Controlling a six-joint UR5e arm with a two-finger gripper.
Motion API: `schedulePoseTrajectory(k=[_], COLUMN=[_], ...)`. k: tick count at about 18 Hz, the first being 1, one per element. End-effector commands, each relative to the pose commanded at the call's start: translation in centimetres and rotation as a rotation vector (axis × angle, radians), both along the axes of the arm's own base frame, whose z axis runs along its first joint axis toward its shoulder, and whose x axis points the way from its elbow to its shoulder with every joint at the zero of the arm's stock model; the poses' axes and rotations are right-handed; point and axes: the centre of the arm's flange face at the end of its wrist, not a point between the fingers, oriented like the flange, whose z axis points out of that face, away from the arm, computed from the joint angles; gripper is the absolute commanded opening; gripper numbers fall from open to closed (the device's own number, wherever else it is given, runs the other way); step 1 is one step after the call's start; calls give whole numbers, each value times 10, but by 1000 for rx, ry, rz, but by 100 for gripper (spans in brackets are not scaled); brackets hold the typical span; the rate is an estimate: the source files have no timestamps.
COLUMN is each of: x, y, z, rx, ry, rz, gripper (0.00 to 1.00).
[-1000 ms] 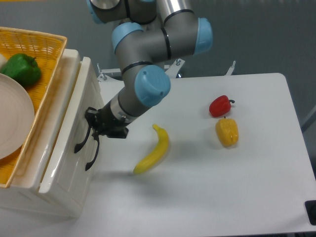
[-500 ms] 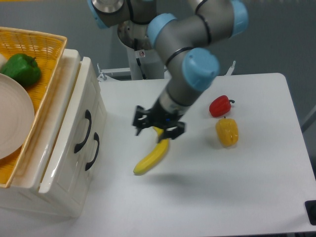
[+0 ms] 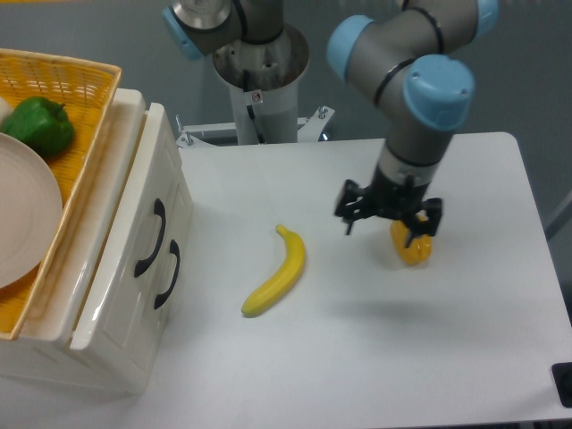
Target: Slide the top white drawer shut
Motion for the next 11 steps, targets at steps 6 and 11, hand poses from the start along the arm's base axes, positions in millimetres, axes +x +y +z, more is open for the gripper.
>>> schedulePoseTrajectory(k=[6,11], x=[-22,-41], y=[-28,-36], z=[-7,-33], rx=[-107,-177], ry=[78,75], rz=[-244,-497], gripper=[100,100])
